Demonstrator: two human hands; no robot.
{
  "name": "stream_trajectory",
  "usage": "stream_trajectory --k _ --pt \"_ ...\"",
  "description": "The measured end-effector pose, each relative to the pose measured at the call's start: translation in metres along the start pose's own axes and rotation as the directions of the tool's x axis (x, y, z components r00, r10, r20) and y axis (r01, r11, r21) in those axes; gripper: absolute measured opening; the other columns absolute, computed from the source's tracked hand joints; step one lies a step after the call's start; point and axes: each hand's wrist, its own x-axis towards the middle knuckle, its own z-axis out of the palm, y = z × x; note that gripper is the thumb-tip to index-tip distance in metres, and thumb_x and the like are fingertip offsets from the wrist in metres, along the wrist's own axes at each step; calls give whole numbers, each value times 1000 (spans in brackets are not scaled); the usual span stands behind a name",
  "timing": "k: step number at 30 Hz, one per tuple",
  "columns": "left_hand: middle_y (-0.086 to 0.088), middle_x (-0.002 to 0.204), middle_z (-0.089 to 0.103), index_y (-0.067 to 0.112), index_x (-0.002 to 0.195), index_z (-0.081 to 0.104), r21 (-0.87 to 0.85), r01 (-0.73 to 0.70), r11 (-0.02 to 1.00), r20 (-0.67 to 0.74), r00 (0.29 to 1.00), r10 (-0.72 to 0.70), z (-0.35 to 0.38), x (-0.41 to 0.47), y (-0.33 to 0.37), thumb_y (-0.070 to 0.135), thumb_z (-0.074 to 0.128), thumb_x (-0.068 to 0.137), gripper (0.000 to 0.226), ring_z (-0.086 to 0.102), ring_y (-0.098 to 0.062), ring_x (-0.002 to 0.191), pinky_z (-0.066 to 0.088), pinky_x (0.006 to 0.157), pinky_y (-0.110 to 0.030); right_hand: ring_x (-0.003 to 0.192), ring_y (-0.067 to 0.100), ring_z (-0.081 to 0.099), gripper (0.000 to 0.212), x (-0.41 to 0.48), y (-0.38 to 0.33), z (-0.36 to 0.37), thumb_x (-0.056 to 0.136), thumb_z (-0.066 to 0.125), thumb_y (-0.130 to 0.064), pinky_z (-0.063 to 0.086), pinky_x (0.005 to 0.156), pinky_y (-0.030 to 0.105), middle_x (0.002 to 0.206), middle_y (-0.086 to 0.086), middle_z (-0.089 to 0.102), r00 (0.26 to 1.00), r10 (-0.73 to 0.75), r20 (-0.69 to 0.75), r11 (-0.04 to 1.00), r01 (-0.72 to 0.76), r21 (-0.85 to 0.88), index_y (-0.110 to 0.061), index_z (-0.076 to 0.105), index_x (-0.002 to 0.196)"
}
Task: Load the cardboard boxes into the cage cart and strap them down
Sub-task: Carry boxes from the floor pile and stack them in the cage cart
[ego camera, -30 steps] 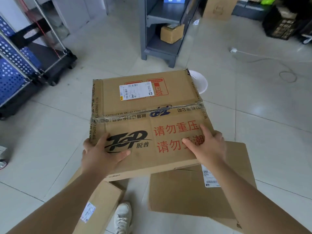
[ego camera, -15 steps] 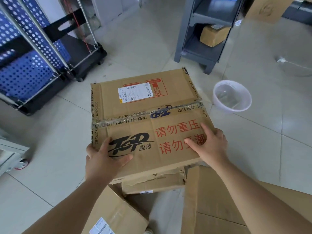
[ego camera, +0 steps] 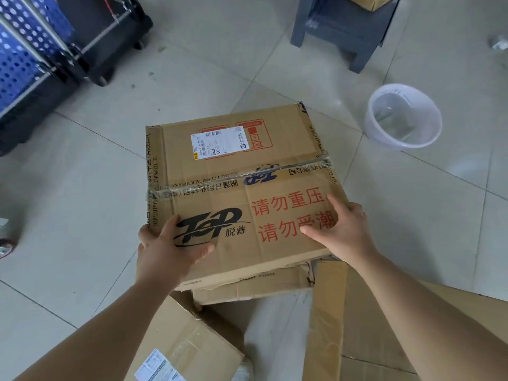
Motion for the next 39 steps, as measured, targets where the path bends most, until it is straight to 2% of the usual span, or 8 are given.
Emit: stream_trajectory --k 5,13,18,22,25,27,33,39 --pt "-7 136 25 39 141 32 20 28 999 49 998 -29 26 12 -11 66 74 61 94 38 -37 123 43 102 -49 126 34 34 107 13 17 24 58 70 -71 35 106 52 134 14 35 1000 -7 22 1000 7 0 -28 27 146" --pt "-14 141 18 37 148 14 154 39 987 115 992 -57 56 17 -22 67 69 66 104 32 -44 125 38 105 -53 126 37 34 106 22 38 60 61 70 -70 39 103 54 137 14 28 995 22 95 997 -14 -78 -37 14 144" --pt "-17 143 18 32 145 21 249 42 968 129 989 -76 60 4 -22 58 69 74 90 28 -43 130 34 108 -55 131 41 28 100 12 42 67 69 64 -69 30 108 55 143 18 20 994 28 107 977 -5 -213 -37 8 145" --pt "-14 152 23 27 142 31 353 -102 930 102 992 70 52 -9 -3 53 60 83 70 21 -37 140 26 113 -53 141 34 16 79 -1 36 61 83 51 -63 18 115 52 153 11 15 993 -97 67 959 111 -259 -26 21 145" --pt "-1 146 39 25 142 39 298 -203 933 119 977 174 48 -28 21 46 54 89 58 36 -27 134 33 109 -47 144 27 13 70 -23 34 45 92 42 -55 14 118 45 157 7 16 985 -169 26 962 171 -213 -18 23 148" --pt "2 144 43 22 142 39 247 -246 937 138 966 218 51 -47 38 41 52 92 55 41 -22 131 37 107 -42 143 27 18 64 -41 39 31 94 43 -49 16 118 43 155 9 22 982 -190 -13 967 185 -173 -14 28 146" --pt "5 145 41 23 146 32 241 -385 891 194 919 344 82 -131 79 40 47 95 57 39 -16 131 34 109 -36 142 29 21 57 -110 94 -3 96 48 -37 15 116 38 154 13 25 988 -143 -65 988 138 -76 -10 35 144" --pt "-1 153 31 21 152 17 186 -431 883 378 861 341 151 -220 83 47 46 94 69 32 -19 138 32 112 -36 141 30 21 58 -192 185 -15 95 47 -39 16 115 37 155 11 22 994 -62 -94 995 54 -87 -13 34 145"
